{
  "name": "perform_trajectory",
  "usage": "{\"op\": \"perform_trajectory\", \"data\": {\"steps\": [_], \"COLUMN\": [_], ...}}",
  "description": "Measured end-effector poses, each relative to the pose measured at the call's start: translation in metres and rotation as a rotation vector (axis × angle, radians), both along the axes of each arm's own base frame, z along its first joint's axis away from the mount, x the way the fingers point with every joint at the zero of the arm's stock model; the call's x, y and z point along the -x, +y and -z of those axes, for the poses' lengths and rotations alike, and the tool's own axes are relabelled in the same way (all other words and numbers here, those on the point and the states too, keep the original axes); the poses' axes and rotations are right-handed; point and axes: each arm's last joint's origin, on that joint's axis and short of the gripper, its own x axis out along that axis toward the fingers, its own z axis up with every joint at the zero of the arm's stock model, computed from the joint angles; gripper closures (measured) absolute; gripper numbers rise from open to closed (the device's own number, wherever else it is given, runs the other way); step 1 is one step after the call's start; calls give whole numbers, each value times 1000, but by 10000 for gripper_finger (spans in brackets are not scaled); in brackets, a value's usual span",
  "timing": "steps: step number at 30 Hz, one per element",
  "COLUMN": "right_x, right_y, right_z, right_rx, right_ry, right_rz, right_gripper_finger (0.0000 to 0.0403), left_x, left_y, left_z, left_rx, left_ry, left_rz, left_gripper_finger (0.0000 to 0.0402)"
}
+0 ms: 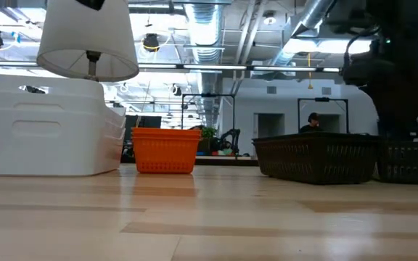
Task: Stack baskets by color
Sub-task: Stack the right black bin on top of the left black bin
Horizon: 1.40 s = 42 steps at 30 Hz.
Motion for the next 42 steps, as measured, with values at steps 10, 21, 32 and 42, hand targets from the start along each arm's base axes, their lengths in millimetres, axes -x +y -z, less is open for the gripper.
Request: {"op": "perform_trajectory", "data": {"steps": [10,21,32,42], "right_x": [-25,-40,-110,-143], "right_y": [37,72,42,-2], "right_z": [22,35,24,-2], "right_rx": [-108,-114,-51,19], "right_ry": [-147,-54,-91,-123], "right_rz": [-102,-193,-395,-485], "right_gripper_finger": [216,230,234,236], "left_x": [-29,-25,-26,-26], "left_y": [-37,-56,-57,-56], "left_z": [6,7,7,8], "left_rx": [35,28,20,2], "left_ry": [-105,-127,-128,-125], "left_rz": [121,130,130,96], "left_gripper_finger": [172,172,172,172]}}
